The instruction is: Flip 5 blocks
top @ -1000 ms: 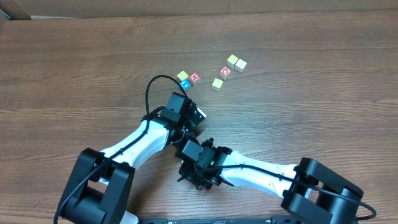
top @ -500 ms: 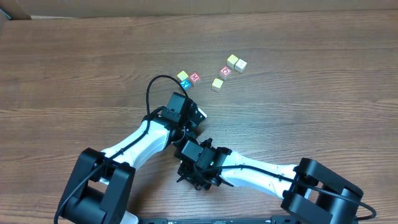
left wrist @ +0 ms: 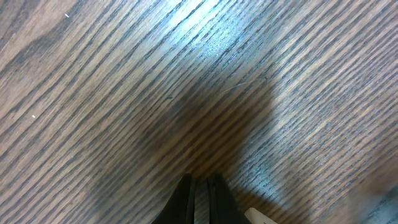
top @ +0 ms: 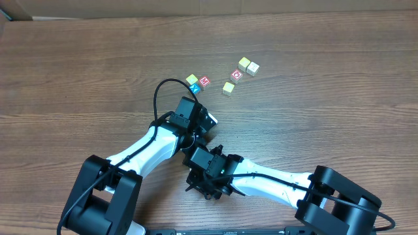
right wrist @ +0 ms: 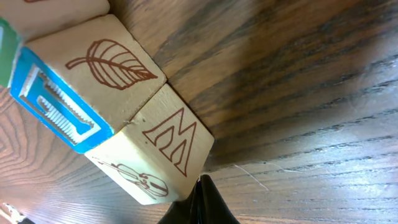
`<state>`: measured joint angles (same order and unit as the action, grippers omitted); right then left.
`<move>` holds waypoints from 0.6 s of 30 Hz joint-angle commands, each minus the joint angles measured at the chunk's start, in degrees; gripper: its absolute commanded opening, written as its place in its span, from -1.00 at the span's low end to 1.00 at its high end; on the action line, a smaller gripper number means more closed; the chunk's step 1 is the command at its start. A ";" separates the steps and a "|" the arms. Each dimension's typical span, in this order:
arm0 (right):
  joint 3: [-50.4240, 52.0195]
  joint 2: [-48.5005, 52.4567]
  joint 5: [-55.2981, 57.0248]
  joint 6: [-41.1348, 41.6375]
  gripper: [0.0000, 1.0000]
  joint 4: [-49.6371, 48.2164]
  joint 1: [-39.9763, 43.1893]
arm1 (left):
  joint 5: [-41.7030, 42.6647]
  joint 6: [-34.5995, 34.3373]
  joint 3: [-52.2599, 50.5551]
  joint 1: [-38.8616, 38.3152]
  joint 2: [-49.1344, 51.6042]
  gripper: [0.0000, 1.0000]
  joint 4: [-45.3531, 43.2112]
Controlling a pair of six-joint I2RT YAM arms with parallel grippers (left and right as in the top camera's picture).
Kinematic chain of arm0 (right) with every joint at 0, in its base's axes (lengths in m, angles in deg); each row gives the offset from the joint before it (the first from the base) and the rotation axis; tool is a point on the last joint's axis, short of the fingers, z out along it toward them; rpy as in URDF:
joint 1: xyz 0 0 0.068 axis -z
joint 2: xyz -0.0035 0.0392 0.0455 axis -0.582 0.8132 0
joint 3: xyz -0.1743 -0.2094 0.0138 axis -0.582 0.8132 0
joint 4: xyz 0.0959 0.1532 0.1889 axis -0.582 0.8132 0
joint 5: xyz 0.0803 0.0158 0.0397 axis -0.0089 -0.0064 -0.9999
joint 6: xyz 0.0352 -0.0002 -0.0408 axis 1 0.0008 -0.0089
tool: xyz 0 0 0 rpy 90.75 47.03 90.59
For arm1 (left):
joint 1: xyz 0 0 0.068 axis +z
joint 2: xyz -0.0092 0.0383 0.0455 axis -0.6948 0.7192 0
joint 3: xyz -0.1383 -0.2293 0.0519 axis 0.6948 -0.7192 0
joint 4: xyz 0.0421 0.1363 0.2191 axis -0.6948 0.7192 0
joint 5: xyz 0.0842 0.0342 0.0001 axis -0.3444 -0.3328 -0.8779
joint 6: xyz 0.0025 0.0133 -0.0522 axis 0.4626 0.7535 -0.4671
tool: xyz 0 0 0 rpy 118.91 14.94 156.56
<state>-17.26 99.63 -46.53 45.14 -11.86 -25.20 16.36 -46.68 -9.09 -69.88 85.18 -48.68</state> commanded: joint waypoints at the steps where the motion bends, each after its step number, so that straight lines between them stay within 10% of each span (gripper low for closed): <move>1: -0.66 0.11 4.48 0.13 -0.92 -1.84 0.74 | 5.07 -0.04 -1.16 -1.60 1.62 -0.91 1.53; 18: -0.66 0.15 5.14 0.59 -0.92 -2.43 -0.02 | 5.27 -0.22 -1.16 -1.60 1.62 -0.92 1.46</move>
<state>-17.26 99.63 -46.68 45.20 -12.91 -25.77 17.23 -46.68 -9.09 -69.93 85.20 -48.87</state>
